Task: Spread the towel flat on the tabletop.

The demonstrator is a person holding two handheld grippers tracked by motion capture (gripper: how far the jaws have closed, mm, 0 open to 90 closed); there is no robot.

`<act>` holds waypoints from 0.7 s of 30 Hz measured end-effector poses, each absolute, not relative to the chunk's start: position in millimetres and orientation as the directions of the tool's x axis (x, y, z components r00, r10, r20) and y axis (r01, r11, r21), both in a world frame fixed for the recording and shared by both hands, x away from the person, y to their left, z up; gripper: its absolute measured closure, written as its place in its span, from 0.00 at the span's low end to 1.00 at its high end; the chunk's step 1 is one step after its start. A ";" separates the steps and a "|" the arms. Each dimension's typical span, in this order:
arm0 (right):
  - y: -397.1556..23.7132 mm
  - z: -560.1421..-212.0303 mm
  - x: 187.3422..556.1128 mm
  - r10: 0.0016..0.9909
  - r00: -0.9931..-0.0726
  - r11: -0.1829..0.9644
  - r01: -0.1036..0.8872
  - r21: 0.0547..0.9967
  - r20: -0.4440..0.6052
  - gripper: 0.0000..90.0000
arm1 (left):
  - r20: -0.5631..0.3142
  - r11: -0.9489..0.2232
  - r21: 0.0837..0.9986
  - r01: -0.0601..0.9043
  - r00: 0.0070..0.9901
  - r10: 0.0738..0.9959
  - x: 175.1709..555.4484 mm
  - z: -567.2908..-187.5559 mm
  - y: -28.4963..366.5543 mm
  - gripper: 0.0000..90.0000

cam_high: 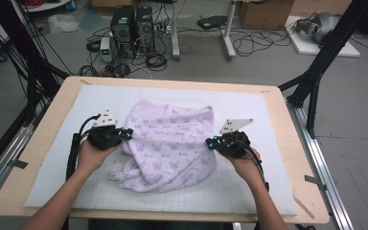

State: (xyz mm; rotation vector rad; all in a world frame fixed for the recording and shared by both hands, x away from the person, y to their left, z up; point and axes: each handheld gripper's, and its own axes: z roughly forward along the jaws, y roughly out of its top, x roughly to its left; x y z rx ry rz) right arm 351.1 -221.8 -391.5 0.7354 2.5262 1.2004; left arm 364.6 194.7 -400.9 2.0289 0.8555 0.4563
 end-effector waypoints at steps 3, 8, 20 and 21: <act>-221.0 -406.8 373.4 0.578 -0.816 0.532 0.398 0.747 0.023 0.98 | 0.005 -0.407 0.801 0.439 0.675 0.738 381.9 -414.6 189.9 0.97; -220.3 -422.3 386.1 0.591 -0.805 0.530 0.445 0.722 0.062 0.91 | -0.010 -0.412 0.797 0.442 0.692 0.722 381.6 -417.5 193.7 0.87; -224.6 -385.9 326.8 0.525 -0.851 0.498 0.313 0.808 0.006 0.70 | 0.038 -0.417 0.842 0.343 0.733 0.679 330.1 -389.6 215.4 0.66; -223.9 -387.6 321.7 0.513 -0.859 0.508 0.307 0.805 0.004 0.70 | 0.027 -0.408 0.847 0.342 0.738 0.674 326.2 -389.0 216.0 0.65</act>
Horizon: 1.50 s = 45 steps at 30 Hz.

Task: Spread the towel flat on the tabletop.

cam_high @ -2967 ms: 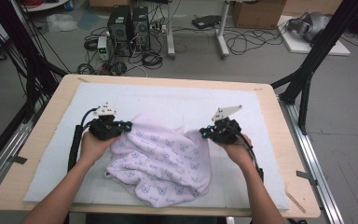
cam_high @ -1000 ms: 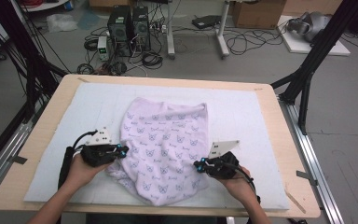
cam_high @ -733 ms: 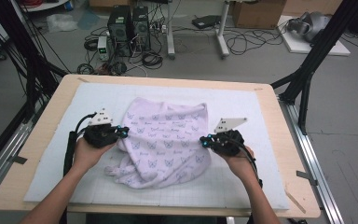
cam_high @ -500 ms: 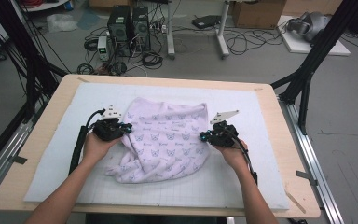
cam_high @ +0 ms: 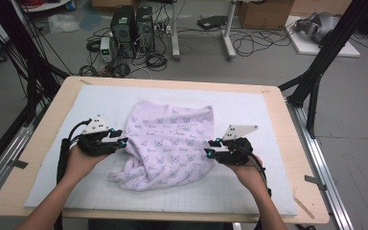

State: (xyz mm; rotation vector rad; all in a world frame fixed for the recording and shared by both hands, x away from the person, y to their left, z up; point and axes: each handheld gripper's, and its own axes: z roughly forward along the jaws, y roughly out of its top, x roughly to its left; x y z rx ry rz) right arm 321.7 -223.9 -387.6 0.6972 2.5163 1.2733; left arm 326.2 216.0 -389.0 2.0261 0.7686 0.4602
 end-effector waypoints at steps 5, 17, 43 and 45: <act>-219.5 -405.5 302.2 0.477 -0.879 0.522 0.311 0.794 0.031 0.66 | 0.008 -0.419 0.854 0.308 0.797 0.604 308.0 -391.5 205.1 0.65; -195.6 -439.1 285.1 0.392 -0.918 0.602 0.309 0.736 0.064 0.54 | -0.043 -0.506 0.808 0.303 0.886 0.462 295.3 -426.8 155.1 0.63; -199.6 -391.3 371.3 0.506 -0.862 0.557 0.364 0.747 0.042 0.92 | -0.058 -0.393 0.807 0.441 0.721 0.690 360.4 -413.4 169.4 0.95; -198.7 -405.0 385.5 0.530 -0.845 0.553 0.407 0.727 0.070 0.91 | -0.068 -0.388 0.795 0.466 0.704 0.707 370.9 -420.1 167.8 0.95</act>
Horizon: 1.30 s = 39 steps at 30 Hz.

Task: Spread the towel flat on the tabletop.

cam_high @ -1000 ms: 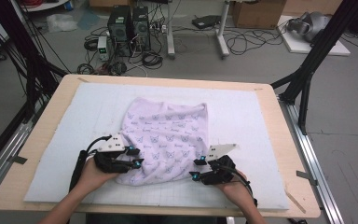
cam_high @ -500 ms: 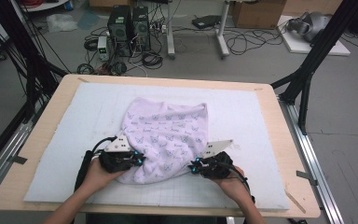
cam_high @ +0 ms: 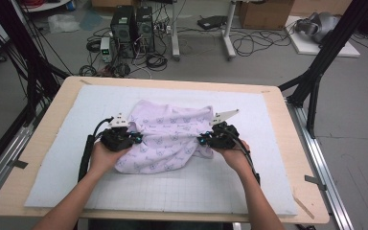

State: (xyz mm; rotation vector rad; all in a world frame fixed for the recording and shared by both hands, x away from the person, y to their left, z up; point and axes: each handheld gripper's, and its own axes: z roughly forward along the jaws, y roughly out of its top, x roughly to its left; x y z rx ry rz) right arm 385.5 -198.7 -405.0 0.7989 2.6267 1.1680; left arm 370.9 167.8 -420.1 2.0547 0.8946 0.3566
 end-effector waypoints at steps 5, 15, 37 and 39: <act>-199.6 -420.6 399.2 0.560 -0.821 0.526 0.457 0.717 0.113 0.85 | -0.059 -0.394 0.799 0.454 0.711 0.700 375.3 -418.8 167.5 0.91; -218.5 -381.8 360.9 0.565 -0.824 0.442 0.355 0.824 0.052 0.67 | -0.026 -0.388 0.838 0.384 0.738 0.674 345.8 -390.1 193.1 0.67; -136.6 -438.1 329.3 0.409 -0.912 0.612 0.283 0.738 0.011 0.86 | -0.028 -0.532 0.761 0.372 0.837 0.546 320.2 -434.6 183.6 0.92; -138.6 -436.4 328.6 0.395 -0.919 0.616 0.273 0.739 0.009 0.92 | -0.026 -0.528 0.764 0.371 0.835 0.550 317.7 -431.5 185.6 0.93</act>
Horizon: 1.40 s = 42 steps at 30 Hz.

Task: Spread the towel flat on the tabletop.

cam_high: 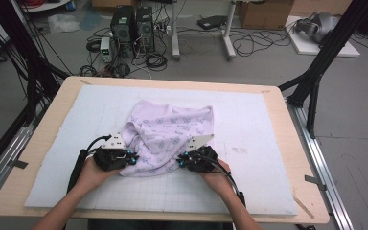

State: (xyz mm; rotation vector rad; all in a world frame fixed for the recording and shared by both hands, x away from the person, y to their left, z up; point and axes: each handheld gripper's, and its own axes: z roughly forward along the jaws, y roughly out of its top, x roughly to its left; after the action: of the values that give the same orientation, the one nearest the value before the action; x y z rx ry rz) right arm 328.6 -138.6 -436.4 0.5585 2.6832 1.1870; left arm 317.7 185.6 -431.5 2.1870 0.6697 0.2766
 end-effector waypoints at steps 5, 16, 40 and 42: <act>-152.9 -419.5 318.9 0.366 -0.930 0.596 0.253 0.762 0.022 0.93 | -0.019 -0.494 0.797 0.348 0.832 0.555 303.3 -414.3 194.3 0.93; -196.6 -350.7 288.4 0.368 -0.929 0.530 0.174 0.830 -0.040 0.95 | -0.008 -0.424 0.864 0.270 0.850 0.526 275.6 -369.2 194.8 0.93; -193.7 -389.1 379.0 0.548 -0.836 0.531 0.372 0.761 0.027 0.75 | -0.054 -0.421 0.813 0.403 0.772 0.634 344.3 -406.1 166.1 0.76; -199.8 -380.1 367.2 0.555 -0.831 0.501 0.348 0.792 0.014 0.71 | -0.042 -0.422 0.819 0.389 0.774 0.632 338.9 -401.0 175.1 0.72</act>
State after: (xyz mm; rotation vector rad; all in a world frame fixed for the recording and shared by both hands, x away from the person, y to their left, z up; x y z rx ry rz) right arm 367.2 -199.8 -380.1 0.7686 2.5033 1.2382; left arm 338.9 175.1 -401.0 2.0650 0.7619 0.3417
